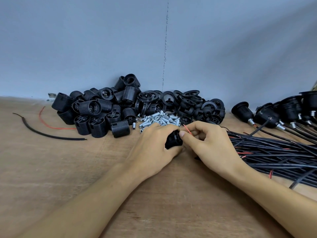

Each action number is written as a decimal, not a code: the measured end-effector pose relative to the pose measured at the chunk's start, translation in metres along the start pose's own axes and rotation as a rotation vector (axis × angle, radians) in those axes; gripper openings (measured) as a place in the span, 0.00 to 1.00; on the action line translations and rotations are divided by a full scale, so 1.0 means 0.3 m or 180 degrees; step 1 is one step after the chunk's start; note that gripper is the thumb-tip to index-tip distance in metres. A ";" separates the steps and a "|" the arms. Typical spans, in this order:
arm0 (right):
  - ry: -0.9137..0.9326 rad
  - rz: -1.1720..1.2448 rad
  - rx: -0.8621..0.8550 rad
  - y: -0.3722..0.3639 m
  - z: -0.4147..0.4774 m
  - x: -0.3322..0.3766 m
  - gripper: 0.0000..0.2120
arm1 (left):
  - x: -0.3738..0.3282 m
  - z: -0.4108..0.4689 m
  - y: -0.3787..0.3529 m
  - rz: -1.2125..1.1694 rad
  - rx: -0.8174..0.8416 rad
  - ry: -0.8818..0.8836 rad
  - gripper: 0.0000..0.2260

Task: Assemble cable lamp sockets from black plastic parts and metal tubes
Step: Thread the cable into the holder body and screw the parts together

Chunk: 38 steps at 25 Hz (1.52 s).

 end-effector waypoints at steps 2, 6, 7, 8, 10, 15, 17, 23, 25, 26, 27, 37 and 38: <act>0.0032 -0.0061 -0.0065 0.002 0.000 -0.009 0.05 | 0.004 0.002 -0.001 0.0043 0.0000 0.0002 0.13; 0.0119 -0.0169 -0.0041 -0.007 0.001 -0.014 0.06 | 0.004 0.001 0.003 0.0028 0.0009 -0.0026 0.12; 0.0145 -0.0161 -0.0026 -0.010 0.000 -0.014 0.06 | 0.000 0.001 0.005 0.0048 0.0019 -0.0072 0.12; 0.0186 -0.0174 -0.0024 -0.011 -0.002 -0.013 0.06 | -0.005 -0.001 0.007 0.0063 0.0031 -0.0118 0.11; 0.0280 -0.0257 -0.0042 -0.012 -0.006 -0.010 0.06 | -0.015 -0.004 0.011 0.0024 0.0024 -0.0185 0.11; 0.0378 -0.0423 -0.0054 -0.019 -0.007 -0.001 0.08 | -0.027 -0.012 0.010 -0.0221 0.0050 -0.0176 0.14; 0.0417 -0.0482 -0.0094 -0.021 -0.006 0.000 0.09 | -0.027 -0.012 0.009 -0.0248 0.0068 -0.0180 0.13; 0.0573 -0.0575 -0.0124 -0.022 -0.019 0.014 0.13 | -0.039 -0.012 0.004 -0.0104 0.0156 -0.0217 0.12; 0.0538 -0.0564 -0.0101 -0.023 -0.018 0.017 0.15 | -0.039 -0.012 0.006 -0.0135 0.0193 -0.0218 0.12; 0.0527 -0.0564 -0.0097 -0.022 -0.018 0.017 0.16 | -0.039 -0.011 0.005 -0.0153 0.0208 -0.0218 0.12; 0.0524 -0.0570 -0.0097 -0.021 -0.017 0.017 0.16 | -0.038 -0.011 0.004 -0.0158 0.0211 -0.0221 0.12; 0.0330 -0.0338 -0.0058 -0.011 -0.012 -0.001 0.06 | -0.034 -0.009 0.005 -0.0110 0.0156 -0.0244 0.12; 0.0332 -0.0299 -0.0031 -0.007 -0.012 0.000 0.06 | -0.028 -0.008 0.004 -0.0100 0.0144 -0.0204 0.13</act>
Point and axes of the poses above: each hand's wrist, its own z-axis towards the middle knuckle, its own y-axis out of the back of the hand, x = y × z, the point moved 3 cm from there along z, towards the middle knuckle, and after that the axes turned 12 degrees about -z, right-handed, at the moved point
